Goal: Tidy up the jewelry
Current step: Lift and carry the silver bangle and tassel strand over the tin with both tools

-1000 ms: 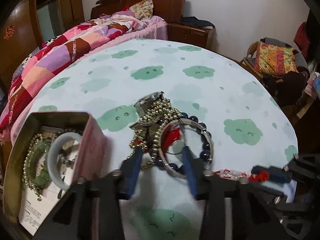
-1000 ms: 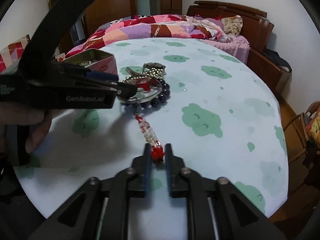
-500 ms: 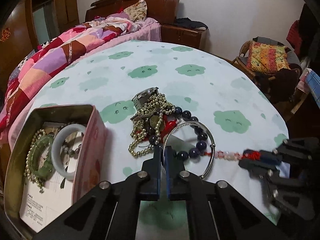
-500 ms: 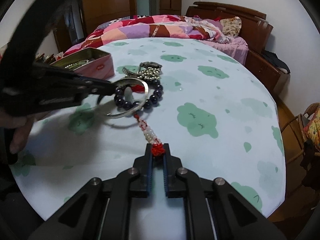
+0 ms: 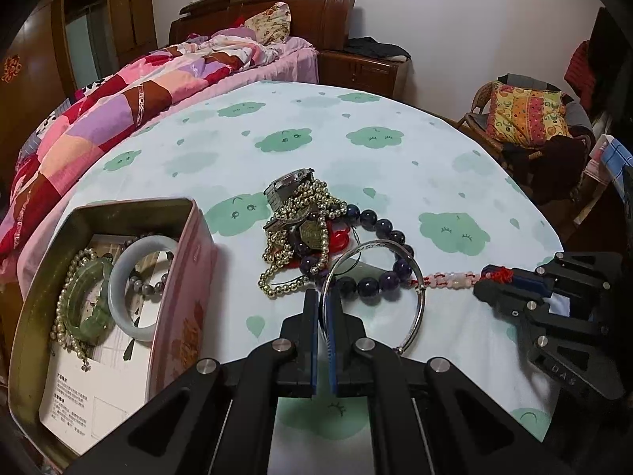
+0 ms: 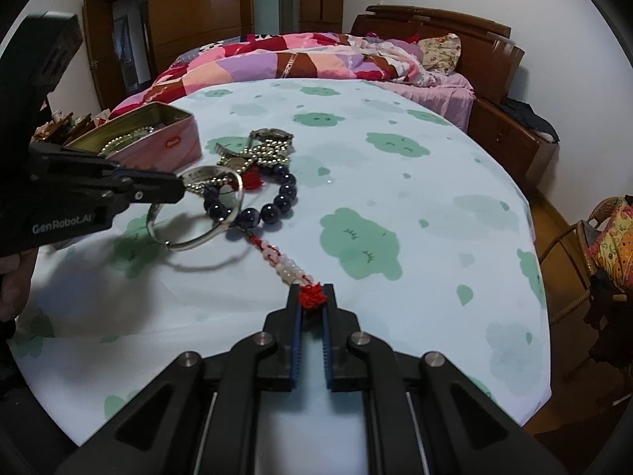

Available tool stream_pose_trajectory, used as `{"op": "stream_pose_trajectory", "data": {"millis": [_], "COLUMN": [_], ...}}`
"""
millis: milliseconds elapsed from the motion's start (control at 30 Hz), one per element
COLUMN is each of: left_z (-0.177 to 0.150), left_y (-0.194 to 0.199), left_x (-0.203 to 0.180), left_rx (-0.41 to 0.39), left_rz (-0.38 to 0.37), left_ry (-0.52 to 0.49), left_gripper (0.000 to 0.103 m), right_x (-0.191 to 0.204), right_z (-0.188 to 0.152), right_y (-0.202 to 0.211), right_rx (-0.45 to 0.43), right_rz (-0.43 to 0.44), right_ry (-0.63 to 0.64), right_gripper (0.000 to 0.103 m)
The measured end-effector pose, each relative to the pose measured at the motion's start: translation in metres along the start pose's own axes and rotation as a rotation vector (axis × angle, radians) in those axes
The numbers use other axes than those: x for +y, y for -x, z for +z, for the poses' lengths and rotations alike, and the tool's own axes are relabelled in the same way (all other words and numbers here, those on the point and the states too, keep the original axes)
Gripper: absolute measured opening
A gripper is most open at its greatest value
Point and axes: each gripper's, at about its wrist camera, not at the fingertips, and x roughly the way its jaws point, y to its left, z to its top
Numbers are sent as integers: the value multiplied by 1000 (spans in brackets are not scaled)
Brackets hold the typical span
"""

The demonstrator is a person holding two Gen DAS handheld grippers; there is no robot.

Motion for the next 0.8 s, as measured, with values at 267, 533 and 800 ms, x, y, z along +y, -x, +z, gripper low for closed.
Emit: {"op": "stream_pose_trajectory", "data": {"millis": [267, 533, 800], "left_z": [-2, -3, -2], "left_y": [3, 11, 27], "left_x": [2, 3, 6], "left_rx": [-9, -25, -59], "left_rz": [-3, -9, -7], "left_ry": [7, 15, 23], "left_gripper": [2, 2, 2], "right_x": [-3, -13, -9], "right_z": [0, 3, 8], "right_y": [2, 8, 16], "right_rx": [-3, -13, -30], "right_rz": [-10, -30, -33], "right_ry": [-4, -26, -16], "right_gripper": [10, 10, 10]}}
